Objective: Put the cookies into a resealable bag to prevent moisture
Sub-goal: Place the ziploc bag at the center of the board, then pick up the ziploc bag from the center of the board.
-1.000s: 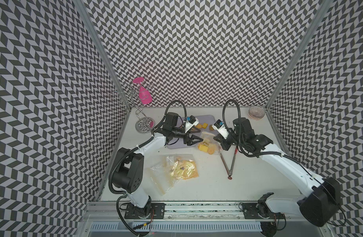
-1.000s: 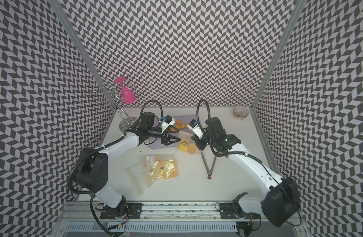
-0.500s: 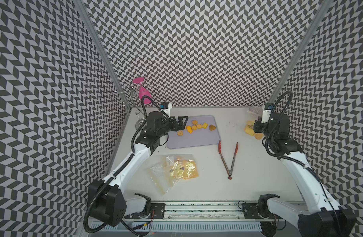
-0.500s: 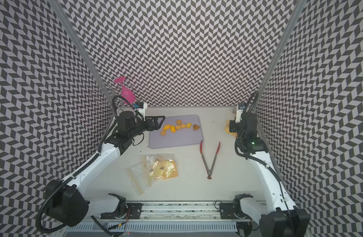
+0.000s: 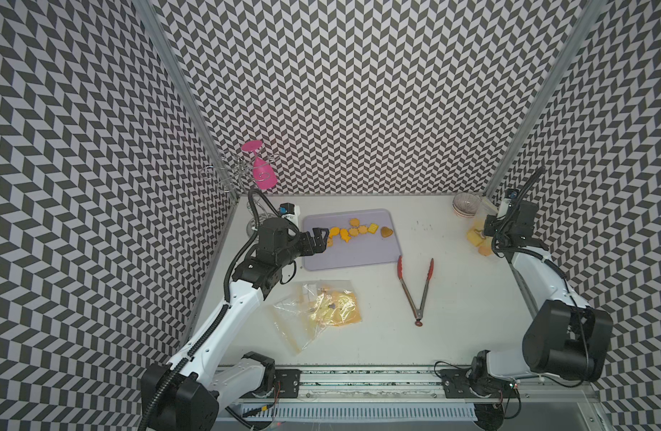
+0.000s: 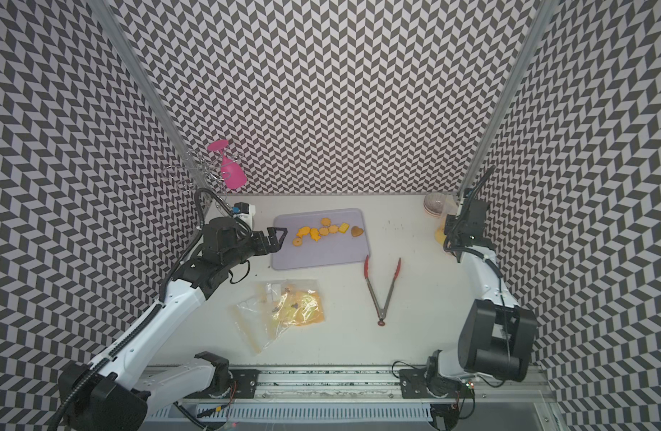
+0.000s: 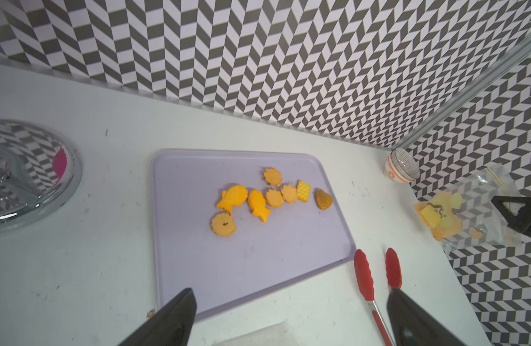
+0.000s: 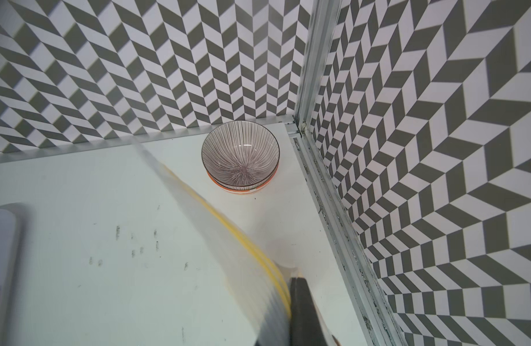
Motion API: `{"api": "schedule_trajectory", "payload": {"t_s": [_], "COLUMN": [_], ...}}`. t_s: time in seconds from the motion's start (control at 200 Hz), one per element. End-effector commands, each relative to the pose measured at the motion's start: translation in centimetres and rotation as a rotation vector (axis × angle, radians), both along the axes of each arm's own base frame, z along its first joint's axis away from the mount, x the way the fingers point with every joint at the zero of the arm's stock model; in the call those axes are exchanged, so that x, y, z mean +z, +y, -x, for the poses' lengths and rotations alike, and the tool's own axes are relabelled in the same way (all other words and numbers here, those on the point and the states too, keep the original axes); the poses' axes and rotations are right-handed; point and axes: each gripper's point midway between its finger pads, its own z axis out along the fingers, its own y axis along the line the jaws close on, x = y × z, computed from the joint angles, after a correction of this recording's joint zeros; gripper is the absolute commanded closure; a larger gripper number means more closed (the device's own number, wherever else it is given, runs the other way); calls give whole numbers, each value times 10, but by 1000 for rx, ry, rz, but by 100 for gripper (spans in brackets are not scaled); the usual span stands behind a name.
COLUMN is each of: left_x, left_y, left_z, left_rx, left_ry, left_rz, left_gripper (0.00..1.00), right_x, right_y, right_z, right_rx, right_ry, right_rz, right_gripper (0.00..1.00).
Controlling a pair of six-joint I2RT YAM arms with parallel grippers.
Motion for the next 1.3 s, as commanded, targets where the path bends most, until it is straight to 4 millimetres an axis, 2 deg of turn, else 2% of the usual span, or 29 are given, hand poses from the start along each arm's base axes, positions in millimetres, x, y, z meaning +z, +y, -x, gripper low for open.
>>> {"api": "schedule_trajectory", "payload": {"t_s": [0.0, 0.125, 0.255, 0.3, 0.385, 0.456, 0.526, 0.591, 0.626, 0.711, 0.726, 0.731, 0.736, 0.751, 0.766, 0.836, 0.921, 1.006, 1.071, 1.156, 1.232, 1.297], "left_x": [-7, -13, -24, -27, -30, -32, -34, -36, -37, -42, -43, -44, -44, -45, -46, -50, -57, -68, -79, -92, -98, -102], "left_y": [7, 9, 17, 20, 26, 32, 37, 43, 48, 60, 62, 62, 63, 64, 65, 72, 77, 74, 69, 68, 69, 71], "left_z": [6, 4, 1, 1, 3, 6, 11, 17, 20, 32, 35, 35, 36, 38, 41, 52, 63, 70, 76, 84, 88, 90], "left_rx": [21, 29, 75, 94, 123, 147, 173, 197, 216, 272, 281, 283, 286, 291, 298, 330, 356, 354, 339, 345, 364, 379], "left_ry": [14, 28, 71, 83, 97, 104, 113, 121, 130, 161, 166, 167, 169, 174, 178, 195, 201, 246, 291, 317, 315, 328], "left_rz": [-14, -36, -63, -67, -72, -76, -81, -87, -95, -105, -104, -104, -103, -102, -100, -85, -59, -27, 1, 26, 42, 47], "left_gripper": [1, 1, 1, 1, 1, 1, 1, 1, 1, 1, 1, 1, 1, 1, 1, 1, 1, 3, 6, 11, 16, 18], "right_x": [29, 20, 25, 33, 53, 70, 88, 100, 104, 103, 102, 101, 99, 97, 94, 76, 43, 8, -18, -43, -59, -65], "right_y": [-13, -18, -9, -4, 3, 12, 31, 56, 77, 137, 154, 154, 164, 171, 188, 240, 305, 359, 391, 423, 444, 457], "right_z": [-19, -18, -18, -16, -11, -2, 11, 26, 35, 58, 62, 63, 65, 69, 73, 95, 127, 160, 183, 204, 215, 219], "right_rx": [-22, -43, -2, 11, 39, 58, 82, 112, 152, 280, 319, 316, 340, 355, 395, 525, 670, 773, 830, 882, 916, 940], "right_ry": [-87, -48, -86, -112, -158, -194, -237, -278, -299, -320, -317, -316, -312, -310, -300, -257, -180, -65, 23, 86, 136, 155], "right_rz": [45, 45, 23, 11, 0, -29, -69, -105, -133, -196, -209, -212, -219, -231, -248, -349, -491, -666, -778, -854, -882, -878], "right_gripper": [100, 100, 70, 59, 51, 50, 50, 50, 50, 46, 46, 46, 46, 47, 47, 47, 47, 46, 47, 47, 46, 46]}}
